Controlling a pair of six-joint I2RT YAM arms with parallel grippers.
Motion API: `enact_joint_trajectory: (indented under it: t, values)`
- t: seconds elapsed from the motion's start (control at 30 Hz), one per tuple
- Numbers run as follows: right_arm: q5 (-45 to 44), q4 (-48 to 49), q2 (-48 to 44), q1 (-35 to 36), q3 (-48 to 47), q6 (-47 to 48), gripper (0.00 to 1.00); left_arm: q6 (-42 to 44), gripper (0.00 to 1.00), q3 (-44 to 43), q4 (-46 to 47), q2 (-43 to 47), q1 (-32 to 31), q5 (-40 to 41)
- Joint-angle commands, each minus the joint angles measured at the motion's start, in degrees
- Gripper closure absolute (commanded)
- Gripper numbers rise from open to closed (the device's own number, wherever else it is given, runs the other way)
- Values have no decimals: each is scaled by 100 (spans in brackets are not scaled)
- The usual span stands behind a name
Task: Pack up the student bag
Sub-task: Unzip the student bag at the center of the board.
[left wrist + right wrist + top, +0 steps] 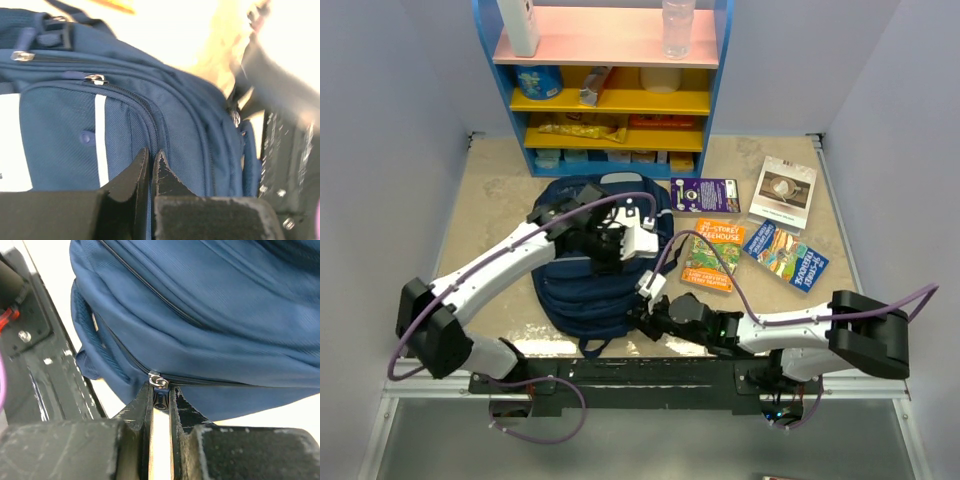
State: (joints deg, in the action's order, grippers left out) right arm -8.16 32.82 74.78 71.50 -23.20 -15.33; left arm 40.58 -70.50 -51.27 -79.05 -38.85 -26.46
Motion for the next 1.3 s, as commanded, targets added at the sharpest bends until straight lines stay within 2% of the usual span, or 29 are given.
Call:
enact_joint_trajectory:
  t: [0.0,0.23,0.37,0.5,0.67,0.77,0.9,0.97,1.1,1.27]
  values:
    - [-395,-467,-227,539,-421,-338,100,-972,100,-507,1381,-672,-184,-377]
    - [-1283,-1514,-271,1373,-843,-655,100,-2235,100,-1439,1970,-1841,-228,-922]
    - [-1566,-2129,27,1673,-1353,-699,100,-3054,100,-1765,2689,-2044,-211,-958]
    - [-1373,-2087,737,1744,-1985,-489,100,-4422,100,-1765,3385,-2018,78,-931]
    - [-1091,-1928,1538,1805,-2854,-76,100,-5287,100,-1678,3728,-1913,185,-580]
    - [-986,-2086,1978,1806,-3338,144,100,-5806,100,-1345,3834,-1720,351,-343]
    - [-959,-2332,2321,1797,-3709,346,100,-6570,100,-1080,3905,-1334,807,-334]
    - [-1107,-2473,2208,1805,-3561,347,100,-6685,100,-984,3783,-974,1010,-456]
    - [-1521,-2447,1611,1788,-2814,206,100,-6975,100,-352,3756,-376,1843,-711]
    - [-1724,-2500,793,1472,-2033,-171,100,-7142,100,596,3711,521,2224,-975]
